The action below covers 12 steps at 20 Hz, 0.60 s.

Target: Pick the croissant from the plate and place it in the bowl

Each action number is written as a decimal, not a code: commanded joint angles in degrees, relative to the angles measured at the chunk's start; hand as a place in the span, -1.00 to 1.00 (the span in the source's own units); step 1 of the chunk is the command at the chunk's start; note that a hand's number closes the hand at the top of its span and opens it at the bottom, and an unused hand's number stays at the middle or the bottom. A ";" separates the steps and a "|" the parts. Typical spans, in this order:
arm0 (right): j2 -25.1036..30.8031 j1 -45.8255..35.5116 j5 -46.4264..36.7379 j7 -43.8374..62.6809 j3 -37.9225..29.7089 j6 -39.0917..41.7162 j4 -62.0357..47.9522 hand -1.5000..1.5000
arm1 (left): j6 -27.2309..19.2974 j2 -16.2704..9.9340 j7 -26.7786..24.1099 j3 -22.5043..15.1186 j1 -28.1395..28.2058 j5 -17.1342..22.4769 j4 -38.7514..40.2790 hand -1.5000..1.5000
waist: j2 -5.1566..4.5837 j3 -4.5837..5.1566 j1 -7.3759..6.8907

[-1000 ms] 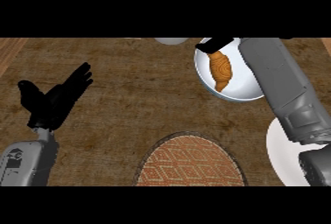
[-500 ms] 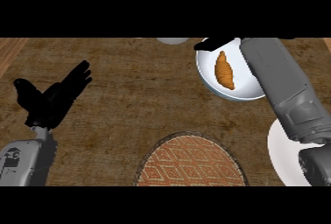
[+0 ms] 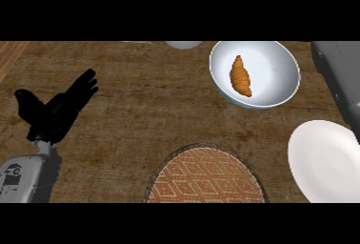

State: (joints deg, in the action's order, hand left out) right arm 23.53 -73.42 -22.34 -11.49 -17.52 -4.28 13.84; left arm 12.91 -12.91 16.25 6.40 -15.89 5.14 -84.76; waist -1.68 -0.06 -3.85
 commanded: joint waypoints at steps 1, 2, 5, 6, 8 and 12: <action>6.83 2.05 1.35 -5.25 -1.67 5.80 -0.39 -1.00 | -2.29 1.36 -1.13 -0.52 0.10 -1.99 0.81 0.00 | 0.35 -0.03 1.41; 8.39 2.09 1.31 -6.64 -1.78 6.90 -0.52 -1.00 | 0.50 -0.91 0.47 1.38 0.13 1.05 -0.01 0.00 | 0.32 -0.04 0.82; 11.10 3.77 1.90 -13.44 -1.66 13.42 1.34 -1.00 | -0.58 0.38 -0.55 0.29 2.61 -0.38 -0.89 0.00 | 0.91 -0.03 1.77; 13.43 4.29 2.45 -14.88 -2.04 17.10 1.25 -1.00 | -0.48 -0.37 0.95 1.07 2.16 0.44 -2.05 0.00 | 1.00 -0.05 1.87; 15.79 5.12 3.34 -17.01 -2.64 20.27 2.33 -1.00 | -0.68 -0.91 1.36 2.23 1.20 0.75 -0.05 0.00 | 1.17 -0.01 2.68; 17.06 11.41 6.83 -23.88 -4.39 28.78 4.66 -1.00 | -0.80 -0.63 0.57 1.85 4.10 0.11 -2.25 0.00 | 1.82 0.02 4.03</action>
State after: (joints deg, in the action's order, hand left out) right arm 38.68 -65.68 -18.33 -29.88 -20.37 16.96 16.65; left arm 12.38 -13.28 16.72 7.75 -12.65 5.34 -86.44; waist -0.37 -0.07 -1.01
